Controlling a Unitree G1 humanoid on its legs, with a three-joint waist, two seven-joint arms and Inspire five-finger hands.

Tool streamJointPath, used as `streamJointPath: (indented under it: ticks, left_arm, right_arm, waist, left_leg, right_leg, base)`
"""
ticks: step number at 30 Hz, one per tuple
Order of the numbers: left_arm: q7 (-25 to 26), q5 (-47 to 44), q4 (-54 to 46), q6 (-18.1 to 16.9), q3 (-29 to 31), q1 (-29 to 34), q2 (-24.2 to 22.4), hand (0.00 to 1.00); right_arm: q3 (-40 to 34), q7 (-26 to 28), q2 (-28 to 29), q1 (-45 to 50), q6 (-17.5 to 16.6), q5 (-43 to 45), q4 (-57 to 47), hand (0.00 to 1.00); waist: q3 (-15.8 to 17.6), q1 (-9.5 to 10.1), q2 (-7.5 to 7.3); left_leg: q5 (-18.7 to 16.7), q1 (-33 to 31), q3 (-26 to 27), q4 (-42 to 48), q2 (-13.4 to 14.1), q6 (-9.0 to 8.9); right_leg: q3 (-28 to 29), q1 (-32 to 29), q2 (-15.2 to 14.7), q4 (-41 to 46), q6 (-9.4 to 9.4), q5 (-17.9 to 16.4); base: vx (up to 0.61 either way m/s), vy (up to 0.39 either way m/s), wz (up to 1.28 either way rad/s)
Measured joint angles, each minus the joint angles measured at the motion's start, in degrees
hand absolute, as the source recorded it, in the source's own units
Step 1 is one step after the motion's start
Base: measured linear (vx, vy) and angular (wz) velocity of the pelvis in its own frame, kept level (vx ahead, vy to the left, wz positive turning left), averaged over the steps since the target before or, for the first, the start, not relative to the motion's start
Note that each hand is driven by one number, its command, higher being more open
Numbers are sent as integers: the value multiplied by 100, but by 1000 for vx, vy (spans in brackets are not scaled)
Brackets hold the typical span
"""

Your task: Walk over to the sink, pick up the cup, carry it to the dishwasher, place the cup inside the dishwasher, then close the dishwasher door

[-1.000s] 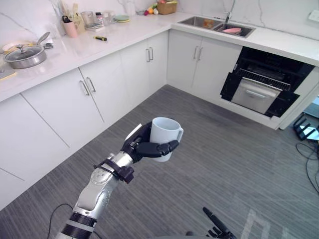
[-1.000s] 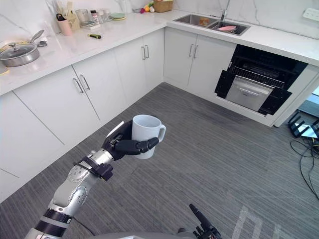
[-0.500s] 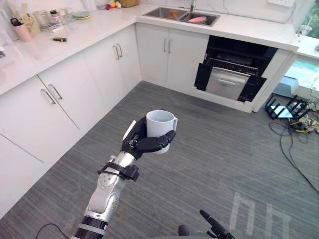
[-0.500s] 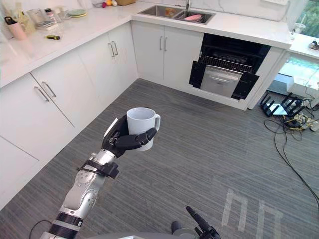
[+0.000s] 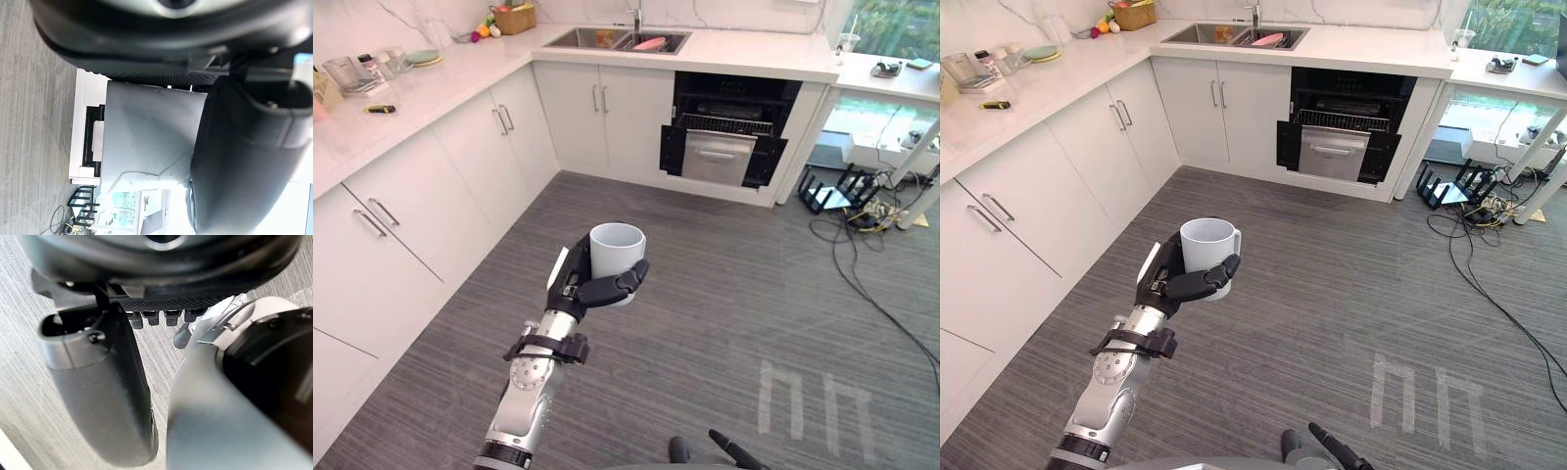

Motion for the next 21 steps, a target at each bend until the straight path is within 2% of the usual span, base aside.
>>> streamJointPath:
  ticks: [2,3,4,11,13,16,18,19,20,21]
  left_arm:
    - [70,66,0,-61,33,-2,4,0]
    - [106,85,1,-104,126,-2,9,0]
    - [322,89,123,-371,75,-183,61,0]
    - [353,63,124,-345,78,-193,10,0]
    - [453,-125,124,-189,82,-207,-87,0]
    - [708,-683,115,293,312,-246,-464,0]
    - [837,-1075,107,647,463,-253,-648,0]
    - [870,-1207,106,804,503,-218,-722,0]
    - [936,-1385,87,994,507,-120,-786,0]
    - [964,-1517,36,1106,510,-18,-803,0]
  right_arm:
    - [3,48,-28,-29,-2,-104,23,100]
    - [75,91,-58,-146,-11,-109,80,100]
    - [78,202,32,-263,9,-100,80,100]
    - [61,207,42,-244,15,-91,73,100]
    - [18,231,82,-203,24,-86,63,100]
    - [-177,250,221,-74,42,-60,-100,100]
    - [-214,243,340,75,40,-50,-192,100]
    - [-278,239,382,176,50,-21,-200,100]
    - [-391,208,431,274,31,42,-249,100]
    - [-532,169,454,311,27,105,-248,100]
  waist:
    - [-5,1,22]
    - [-11,63,32]
    - [101,131,-196]
    - [189,116,-206]
    - [241,104,-236]
    - [332,114,-278]
    - [485,73,-457]
    - [526,58,-489]
    - [522,47,-467]
    - [474,16,-416]
  left_leg:
    - [-3,0,14,-3,55,-4]
    - [-3,8,15,-10,68,-4]
    - [-66,-57,-341,-31,-174,86]
    - [-65,71,-355,-54,-197,89]
    - [-66,152,-363,-61,-231,94]
    - [-98,188,-345,23,-273,181]
    - [-267,233,-336,298,-326,256]
    - [-475,239,-348,472,-327,230]
    - [-631,235,-361,649,-339,182]
    - [-662,227,-357,654,-367,176]
  right_leg:
    - [17,-28,81,6,-22,92]
    - [-64,-101,145,38,-9,159]
    - [-469,-313,-88,-5,-60,447]
    - [-461,-198,-91,1,-55,456]
    - [-452,-128,-110,36,-41,465]
    - [-369,-369,-130,559,-11,400]
    - [-372,-604,-255,1366,-4,-53]
    - [-363,-680,-309,1662,22,-252]
    - [-374,-759,-396,1971,-19,-520]
    - [-429,-823,-470,2210,-52,-624]
  base:
    - [69,-73,-24]
    - [36,-38,-33]
    - [21,-25,-27]
    - [0,0,0]
    - [-42,40,-3]
    - [-105,57,-23]
    - [-182,20,-9]
    - [-233,15,-1]
    - [-154,34,-1]
    - [-116,42,-4]
